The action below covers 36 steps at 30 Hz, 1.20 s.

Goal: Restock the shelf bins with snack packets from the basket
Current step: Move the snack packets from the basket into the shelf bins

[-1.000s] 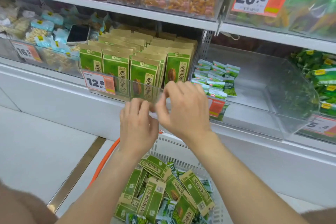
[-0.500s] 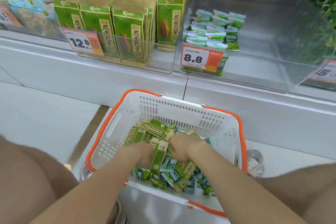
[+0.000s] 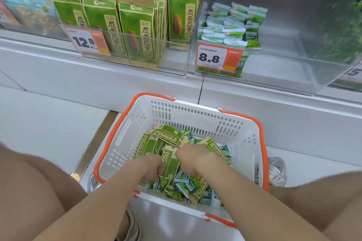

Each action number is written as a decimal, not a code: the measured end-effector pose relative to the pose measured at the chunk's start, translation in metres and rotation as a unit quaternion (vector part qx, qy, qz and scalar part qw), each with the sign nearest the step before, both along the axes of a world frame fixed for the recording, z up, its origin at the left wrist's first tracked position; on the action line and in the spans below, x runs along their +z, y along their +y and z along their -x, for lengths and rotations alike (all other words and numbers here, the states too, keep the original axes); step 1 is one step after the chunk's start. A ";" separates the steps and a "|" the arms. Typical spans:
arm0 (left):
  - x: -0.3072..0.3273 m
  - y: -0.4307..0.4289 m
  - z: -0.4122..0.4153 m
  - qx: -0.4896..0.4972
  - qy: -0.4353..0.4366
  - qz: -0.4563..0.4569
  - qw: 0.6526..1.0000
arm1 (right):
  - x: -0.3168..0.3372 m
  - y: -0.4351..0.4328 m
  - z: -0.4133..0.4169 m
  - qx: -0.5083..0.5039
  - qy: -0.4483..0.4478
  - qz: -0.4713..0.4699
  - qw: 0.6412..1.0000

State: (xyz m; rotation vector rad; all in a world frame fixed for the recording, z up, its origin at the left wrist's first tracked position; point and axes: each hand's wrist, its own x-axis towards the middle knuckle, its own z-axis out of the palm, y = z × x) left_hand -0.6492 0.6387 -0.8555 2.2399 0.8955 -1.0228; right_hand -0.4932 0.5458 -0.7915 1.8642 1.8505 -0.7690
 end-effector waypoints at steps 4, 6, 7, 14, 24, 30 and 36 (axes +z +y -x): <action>0.025 0.017 -0.009 0.035 -0.100 0.033 0.994 | -0.007 0.005 -0.005 -0.084 0.114 -0.007 0.990; 0.043 0.026 -0.017 0.071 -0.161 0.061 0.983 | -0.004 0.009 -0.008 -0.130 0.184 -0.044 0.973; 0.053 0.031 -0.021 0.096 -0.196 0.076 0.973 | -0.001 0.011 -0.008 -0.152 0.213 -0.071 0.962; 0.109 0.050 -0.026 0.368 -0.432 0.125 0.814 | 0.049 0.020 -0.032 -0.363 0.385 -0.224 0.818; 0.158 0.041 -0.050 0.434 -0.572 0.201 0.666 | 0.090 0.021 -0.050 -0.454 0.599 -0.264 0.605; 0.188 0.032 -0.062 0.397 -0.636 0.132 0.649 | 0.125 0.021 -0.049 -0.366 0.525 -0.391 0.661; 0.229 0.010 -0.092 0.287 -0.708 -0.036 0.644 | 0.200 0.028 -0.066 -0.295 0.274 -0.728 0.555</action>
